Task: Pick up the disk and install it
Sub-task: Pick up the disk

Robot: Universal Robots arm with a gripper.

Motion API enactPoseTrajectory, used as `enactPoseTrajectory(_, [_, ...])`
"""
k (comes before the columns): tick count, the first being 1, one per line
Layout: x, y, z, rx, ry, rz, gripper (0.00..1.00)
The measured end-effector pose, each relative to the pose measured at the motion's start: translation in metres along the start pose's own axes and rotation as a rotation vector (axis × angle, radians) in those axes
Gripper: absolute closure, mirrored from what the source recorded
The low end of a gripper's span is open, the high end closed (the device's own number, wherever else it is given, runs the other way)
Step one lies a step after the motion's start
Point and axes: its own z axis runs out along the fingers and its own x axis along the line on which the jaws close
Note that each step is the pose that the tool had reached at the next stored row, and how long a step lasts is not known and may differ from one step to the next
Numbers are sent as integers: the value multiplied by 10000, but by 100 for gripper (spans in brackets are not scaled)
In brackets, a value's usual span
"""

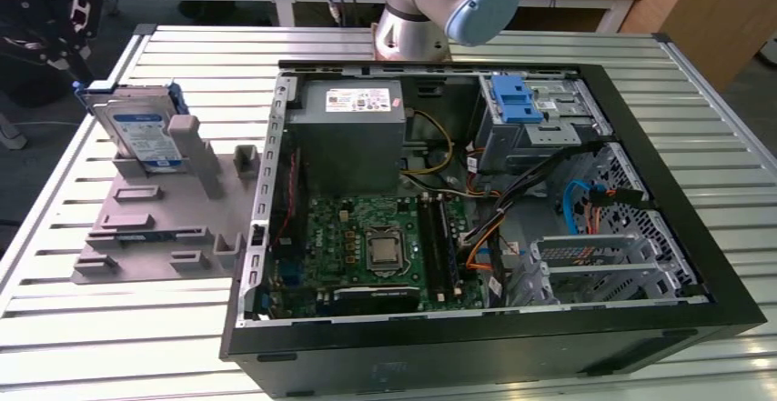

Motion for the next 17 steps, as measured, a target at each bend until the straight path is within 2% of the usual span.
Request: enactPoseTrajectory(17, [0,-1,47,12,89,-3066,89])
